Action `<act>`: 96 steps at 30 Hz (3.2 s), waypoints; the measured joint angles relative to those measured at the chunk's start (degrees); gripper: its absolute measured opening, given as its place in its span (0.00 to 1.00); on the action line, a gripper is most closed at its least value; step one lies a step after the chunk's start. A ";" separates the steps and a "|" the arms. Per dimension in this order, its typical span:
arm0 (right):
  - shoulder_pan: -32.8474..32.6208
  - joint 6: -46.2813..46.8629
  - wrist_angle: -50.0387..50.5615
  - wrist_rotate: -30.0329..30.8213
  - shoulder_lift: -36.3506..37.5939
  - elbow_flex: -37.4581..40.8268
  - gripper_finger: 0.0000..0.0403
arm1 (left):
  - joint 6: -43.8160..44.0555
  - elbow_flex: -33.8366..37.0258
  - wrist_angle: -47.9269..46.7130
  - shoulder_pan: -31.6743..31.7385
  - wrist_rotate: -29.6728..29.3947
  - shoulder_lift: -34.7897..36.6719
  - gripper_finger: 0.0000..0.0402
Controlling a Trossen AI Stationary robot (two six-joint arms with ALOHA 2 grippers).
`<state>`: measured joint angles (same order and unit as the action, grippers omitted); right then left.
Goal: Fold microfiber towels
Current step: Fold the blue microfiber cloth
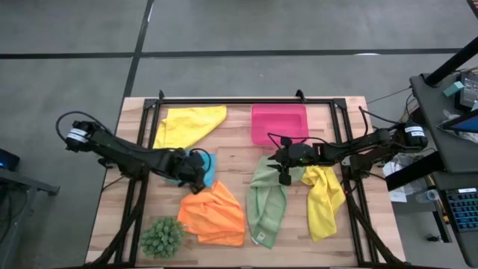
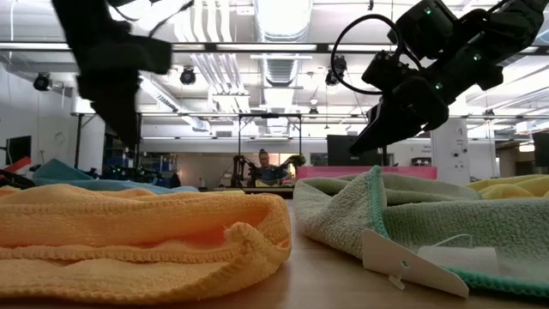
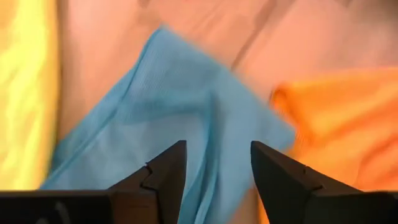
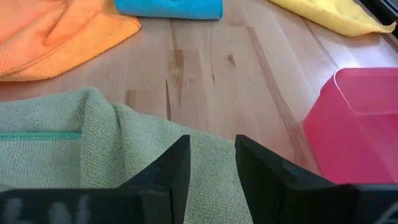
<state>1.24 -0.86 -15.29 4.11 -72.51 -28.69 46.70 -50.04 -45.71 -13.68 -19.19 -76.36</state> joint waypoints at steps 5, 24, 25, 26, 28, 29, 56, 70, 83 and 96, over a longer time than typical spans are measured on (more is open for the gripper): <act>0.00 0.12 0.15 -0.01 0.00 0.00 0.29 | -0.91 0.06 1.77 3.13 -0.93 -7.38 0.41; 0.00 0.02 0.18 -0.01 0.00 0.00 0.29 | -1.03 -1.03 -0.13 5.26 -4.31 -15.14 0.16; 0.01 0.02 0.21 -0.01 0.00 0.00 0.29 | -1.05 -1.03 -1.30 5.26 -4.52 -14.60 0.09; 0.00 0.03 0.24 -0.01 0.00 0.00 0.29 | -1.03 -1.03 -2.52 5.34 -4.64 -14.09 0.05; -0.01 0.02 0.23 -0.01 0.00 0.00 0.29 | -0.94 -1.03 -4.79 5.45 -4.90 -12.65 0.03; -0.01 0.00 0.26 -0.01 0.00 0.00 0.29 | -1.03 -0.94 -4.92 5.45 -4.90 -11.85 0.04; 0.00 0.26 0.40 -0.03 -0.02 0.25 0.29 | -0.57 2.17 1.54 6.25 -4.93 -8.36 0.40; 0.01 0.37 0.33 -0.03 -0.02 0.46 0.29 | -2.38 2.44 2.17 6.70 -5.93 -13.92 0.06; 0.01 0.35 0.25 -0.03 -0.02 0.63 0.29 | -3.86 -0.79 4.77 6.71 -5.72 -11.99 0.01; -0.01 0.46 0.44 -0.04 -0.02 0.63 0.29 | -5.14 0.92 10.59 6.70 -2.32 -12.52 0.21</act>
<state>1.23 -0.40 -14.85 4.07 -72.53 -28.05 41.56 -49.12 -35.12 -6.98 -21.52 -88.88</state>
